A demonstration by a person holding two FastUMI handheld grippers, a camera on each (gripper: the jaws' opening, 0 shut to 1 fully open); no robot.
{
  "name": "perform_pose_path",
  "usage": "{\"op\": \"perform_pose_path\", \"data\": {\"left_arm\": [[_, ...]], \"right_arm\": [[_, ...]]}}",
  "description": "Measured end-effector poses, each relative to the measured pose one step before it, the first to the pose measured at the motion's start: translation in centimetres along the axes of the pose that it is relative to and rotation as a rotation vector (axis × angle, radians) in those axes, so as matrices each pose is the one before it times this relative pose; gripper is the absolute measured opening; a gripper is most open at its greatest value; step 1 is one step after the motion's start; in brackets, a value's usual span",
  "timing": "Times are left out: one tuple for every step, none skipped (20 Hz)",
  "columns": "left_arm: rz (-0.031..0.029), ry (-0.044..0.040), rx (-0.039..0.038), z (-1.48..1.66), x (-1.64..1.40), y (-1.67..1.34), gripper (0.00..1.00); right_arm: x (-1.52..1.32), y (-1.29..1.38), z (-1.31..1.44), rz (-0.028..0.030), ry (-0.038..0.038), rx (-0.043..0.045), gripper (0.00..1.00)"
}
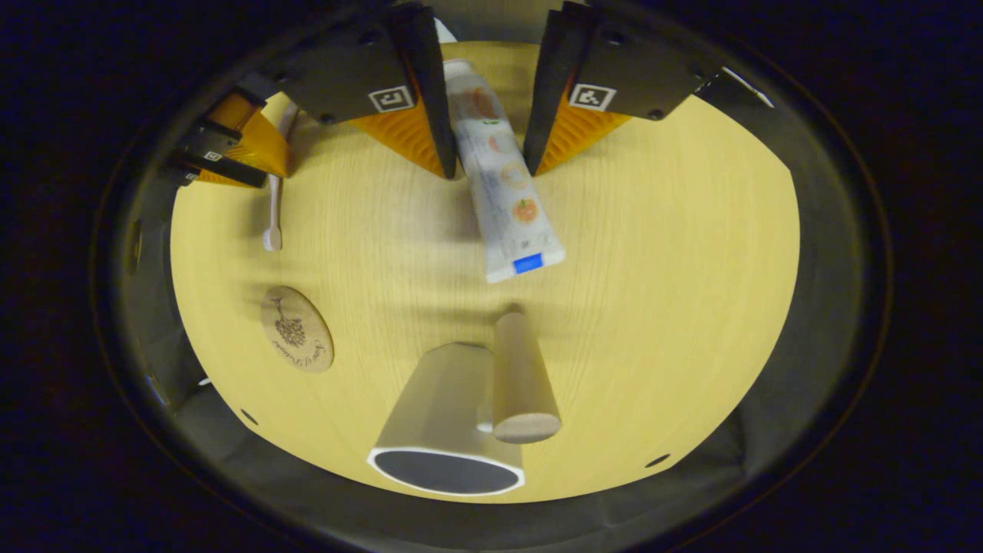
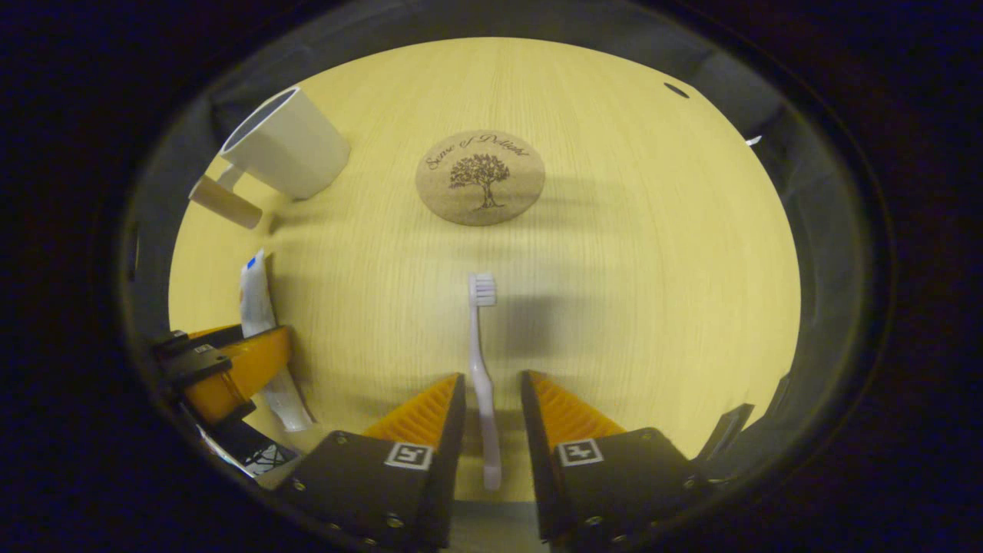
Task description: Put the toothbrush and toothpaste on the desktop into the cup, then pick up the cup and place it on the coaster on the desktop.
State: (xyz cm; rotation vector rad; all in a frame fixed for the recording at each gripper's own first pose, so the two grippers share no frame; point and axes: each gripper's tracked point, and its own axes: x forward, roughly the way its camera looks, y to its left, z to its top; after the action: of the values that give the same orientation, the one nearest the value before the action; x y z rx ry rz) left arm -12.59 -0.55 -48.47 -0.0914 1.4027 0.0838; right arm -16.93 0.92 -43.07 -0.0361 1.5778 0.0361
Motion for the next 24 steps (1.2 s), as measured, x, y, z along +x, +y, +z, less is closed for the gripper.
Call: {"op": "perform_pose_path", "data": {"left_arm": [[0.00024, 0.00866, 0.00825, -0.009, -0.105, -0.049, 0.51], [0.00024, 0.00529, 0.00117, 0.101, -0.194, 0.112, 0.48], [-0.00085, 0.00718, -0.00256, 0.053, 0.214, 0.003, 0.47], [-0.00043, 0.00323, -0.00907, -0.005, 0.039, 0.024, 0.47], [0.00116, -0.00238, 0.00279, -0.047, 0.402, -0.251, 0.34], [0.00070, 0.00439, 0.00321, -0.078, 0.084, -0.022, 0.34], [-0.00139, -0.00142, -0.00195, 0.001, 0.185, -0.204, 0.34], [0.00098, -0.00673, -0.00512, 0.275, -0.221, -0.004, 0.36], [-0.00330, 0.01241, 0.00205, -0.365, 0.031, -0.078, 0.28], [0.00381, -0.01245, -0.00020, 0.222, -0.232, 0.034, 0.28], [-0.01390, -0.00295, -0.00068, 0.341, 0.153, -0.237, 0.27], [-0.00357, 0.00363, -0.00325, 0.206, -0.425, -0.075, 0.18], [-0.00551, -0.00345, 0.00164, 0.309, -0.155, -0.075, 0.19], [-0.00646, -0.00035, -0.00498, 0.362, -0.438, -0.067, 0.17], [-0.00296, 0.00046, -0.00703, 0.369, -0.333, -0.063, 0.17], [-0.00419, -0.00123, -0.00506, 0.211, -0.515, 0.396, 0.18], [-0.00039, -0.00406, -0.00355, 0.087, -0.194, 0.542, 0.18], [0.00012, -0.00618, -0.00080, -0.462, -1.071, 0.171, 0.17], [-0.00099, -0.00823, 0.00065, 0.278, -1.262, -0.182, 0.18], [-0.00267, -0.00921, 0.00154, 0.167, -1.616, -0.413, 0.17], [-0.00760, -0.01189, -0.00258, 0.412, -1.092, -0.232, 0.17], [-0.00849, -0.01017, -0.00478, 0.319, -1.358, -0.231, 0.18], [-0.00860, -0.01130, -0.00541, 0.328, -1.772, -0.103, 0.18], [-0.00681, -0.01198, -0.00507, 0.267, -1.618, -0.024, 0.18]], "right_arm": [[-0.138, 0.006, -0.010, -0.00231, 0.00900, -0.01037, 0.38], [-0.033, 0.030, -0.052, -0.00097, 0.00987, -0.00284, 0.38], [-0.069, 0.022, 0.056, -0.00079, 0.00980, 0.00231, 0.38], [0.039, 0.066, 0.161, 0.00720, 0.00468, -0.00283, 0.38], [-0.950, -0.252, 0.327, -0.00088, -0.02068, 0.03704, 0.38], [0.999, 0.344, -0.213, 0.00252, 0.02550, 0.00284, 0.05], [0.163, -0.031, -0.011, 0.00236, 0.00347, -0.00737, 0.06], [-0.169, -0.008, 0.027, 0.00175, 0.00074, -0.00354, 0.06], [-0.021, 0.020, -0.006, 0.00130, 0.00656, -0.00428, 0.06], [-0.164, -0.106, 0.303, -0.00097, -0.01229, 0.00342, 0.06], [-0.016, 0.112, -0.371, 0.00253, 0.01009, -0.00632, 0.05], [-0.091, -0.062, 0.082, 0.00073, -0.00030, 0.00068, 0.02], [0.058, 0.045, 0.059, 0.00216, -0.00310, 0.00298, 0.02], [-0.061, 0.015, -0.079, 0.00448, 0.00443, 0.00265, 0.02], [0.064, -0.013, 0.133, 0.00443, -0.00807, 0.00998, 0.02], [-0.027, 0.016, -0.102, 0.00578, 0.00255, 0.00770, 0.02], [-0.092, 0.007, -0.105, 0.00668, 0.00274, 0.01469, 0.02], [0.003, 0.117, -0.275, 0.01297, 0.01006, 0.01344, 0.02], [0.039, 0.039, -0.224, 0.00931, 0.00262, 0.01130, 0.02], [-0.093, -0.084, -0.182, -0.00029, 0.00130, 0.00045, 0.02], [0.006, -0.079, -0.163, -0.00125, -0.00169, -0.00278, 0.02], [-0.143, -0.052, -0.149, -0.00063, 0.00041, -0.00157, 0.02], [-0.200, 0.025, -0.096, 0.00438, -0.00123, 0.00148, 0.02], [-0.031, 0.056, -0.081, 0.00361, -0.00051, 0.00083, 0.02]]}}
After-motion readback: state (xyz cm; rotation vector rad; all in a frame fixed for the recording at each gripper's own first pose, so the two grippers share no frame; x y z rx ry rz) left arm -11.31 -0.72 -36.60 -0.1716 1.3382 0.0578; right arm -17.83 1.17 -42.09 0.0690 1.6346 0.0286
